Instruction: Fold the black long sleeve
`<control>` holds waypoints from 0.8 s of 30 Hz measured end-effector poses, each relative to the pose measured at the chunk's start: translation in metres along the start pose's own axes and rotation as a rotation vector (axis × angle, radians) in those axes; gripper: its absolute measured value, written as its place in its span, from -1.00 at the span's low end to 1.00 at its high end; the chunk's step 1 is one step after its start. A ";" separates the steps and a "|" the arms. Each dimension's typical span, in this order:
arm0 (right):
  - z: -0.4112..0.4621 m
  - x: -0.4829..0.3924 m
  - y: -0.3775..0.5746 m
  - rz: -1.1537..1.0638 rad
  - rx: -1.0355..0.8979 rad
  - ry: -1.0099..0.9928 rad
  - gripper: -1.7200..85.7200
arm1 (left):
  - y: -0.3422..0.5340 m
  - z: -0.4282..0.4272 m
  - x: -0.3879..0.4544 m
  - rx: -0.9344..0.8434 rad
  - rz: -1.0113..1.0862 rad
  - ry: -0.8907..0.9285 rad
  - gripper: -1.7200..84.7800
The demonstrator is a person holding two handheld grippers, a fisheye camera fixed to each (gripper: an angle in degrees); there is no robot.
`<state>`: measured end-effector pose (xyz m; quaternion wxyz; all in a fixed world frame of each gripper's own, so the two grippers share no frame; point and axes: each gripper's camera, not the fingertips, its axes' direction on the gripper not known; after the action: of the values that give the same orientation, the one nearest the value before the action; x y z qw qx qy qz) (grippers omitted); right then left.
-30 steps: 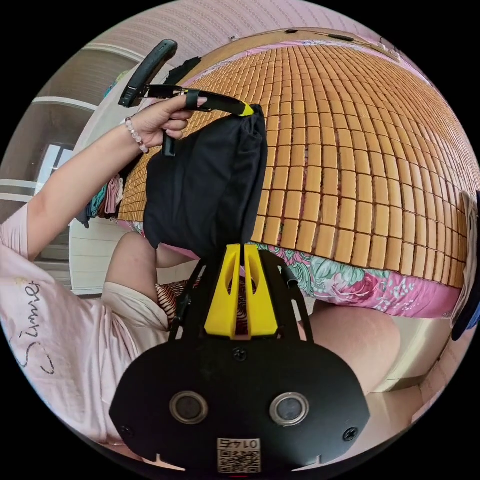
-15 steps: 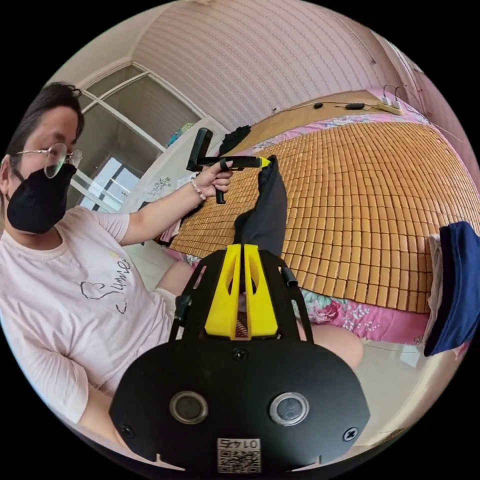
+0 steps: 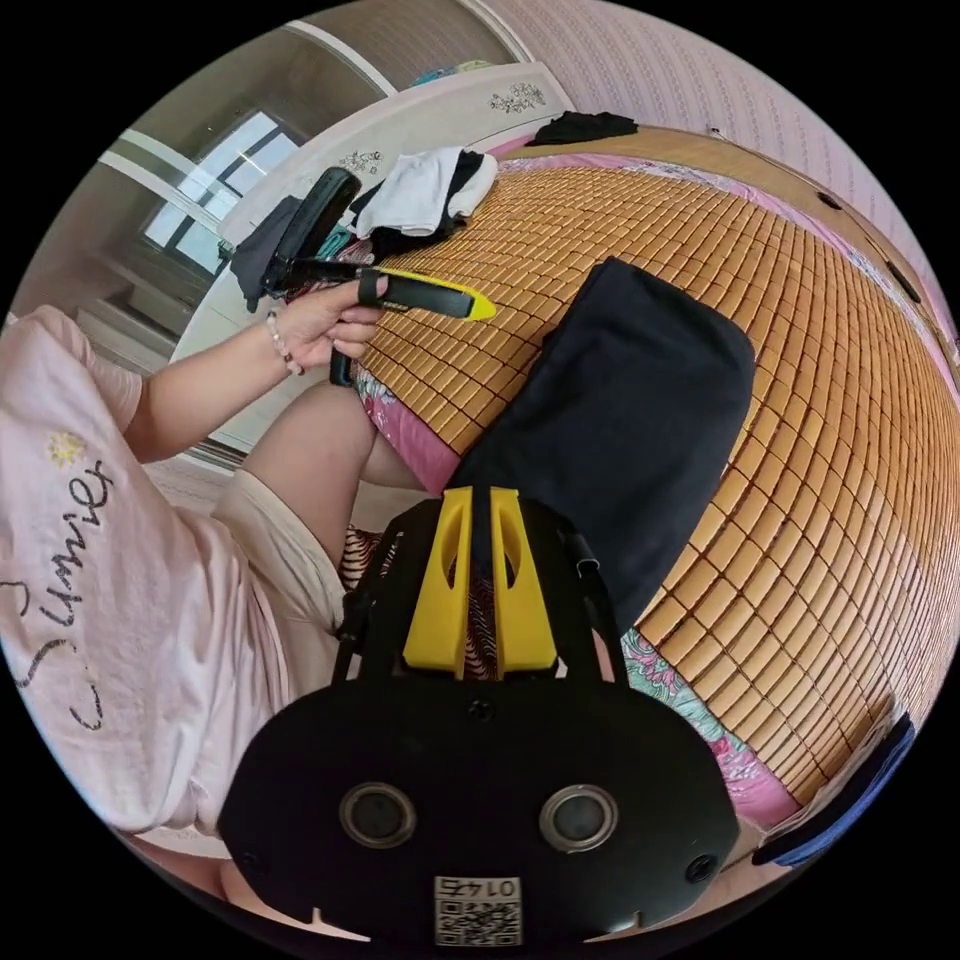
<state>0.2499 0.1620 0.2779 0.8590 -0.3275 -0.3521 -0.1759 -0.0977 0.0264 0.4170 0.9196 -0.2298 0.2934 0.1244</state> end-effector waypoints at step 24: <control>-0.008 0.084 -0.016 0.163 0.275 0.193 -0.82 | 0.026 0.043 0.029 0.075 -0.053 0.041 -0.79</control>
<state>0.3032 0.1384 0.3410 0.9368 -0.2161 -0.2609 -0.0869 -0.0629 0.0734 0.4215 0.9242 -0.2055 0.3105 0.0844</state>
